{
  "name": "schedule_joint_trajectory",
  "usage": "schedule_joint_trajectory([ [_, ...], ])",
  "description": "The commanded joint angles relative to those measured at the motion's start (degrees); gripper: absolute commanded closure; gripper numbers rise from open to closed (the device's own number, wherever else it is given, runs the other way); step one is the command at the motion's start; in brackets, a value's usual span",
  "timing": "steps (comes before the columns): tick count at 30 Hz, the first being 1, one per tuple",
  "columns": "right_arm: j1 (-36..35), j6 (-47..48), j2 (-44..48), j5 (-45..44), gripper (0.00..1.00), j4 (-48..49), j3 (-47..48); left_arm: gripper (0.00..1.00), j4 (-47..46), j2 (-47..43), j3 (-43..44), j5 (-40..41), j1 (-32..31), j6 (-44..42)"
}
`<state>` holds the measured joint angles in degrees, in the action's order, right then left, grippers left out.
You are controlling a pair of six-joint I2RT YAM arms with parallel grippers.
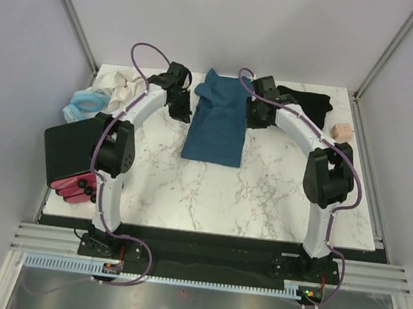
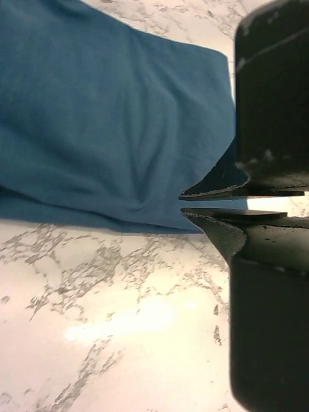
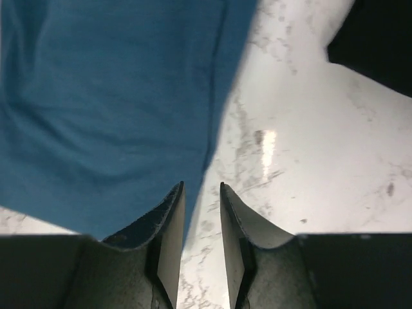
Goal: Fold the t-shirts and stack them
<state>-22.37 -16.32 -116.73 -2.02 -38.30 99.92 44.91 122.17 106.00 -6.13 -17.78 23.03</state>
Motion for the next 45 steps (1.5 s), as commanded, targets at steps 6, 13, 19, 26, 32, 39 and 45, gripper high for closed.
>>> schedule_joint_trajectory([
  [6,-5.84,-0.73,0.01,1.85,0.76,-1.16,-4.03,0.9,0.01,-2.2,-7.72,0.06,-5.15,-4.92],
  [13,-7.25,-0.91,-2.01,1.85,0.9,-0.11,-8.33,0.98,-2.1,-0.36,-12.39,-0.02,-7.35,-4.75],
  [19,-9.71,-1.87,-4.39,1.93,1.0,2.0,-14.56,0.98,-3.07,-1.14,-17.66,0.33,-8.32,-2.9],
  [26,-12.96,-3.98,-3.86,1.93,1.0,2.71,-19.93,0.98,-3.25,-1.67,-23.01,-0.46,-9.82,-0.71],
  [32,-15.86,-5.92,1.23,1.32,1.0,2.1,-26.35,0.98,-2.81,-5.27,-29.34,-2.48,-12.8,2.37],
  [39,-17.09,-5.83,10.89,-0.09,1.0,-1.86,-34.08,0.98,1.41,-13.53,-36.38,-2.75,-15.79,5.45],
  [45,-18.32,-6.97,19.67,0.09,1.0,-6.69,-39.44,0.98,7.73,-20.12,-39.11,-3.01,-17.9,7.03],
])
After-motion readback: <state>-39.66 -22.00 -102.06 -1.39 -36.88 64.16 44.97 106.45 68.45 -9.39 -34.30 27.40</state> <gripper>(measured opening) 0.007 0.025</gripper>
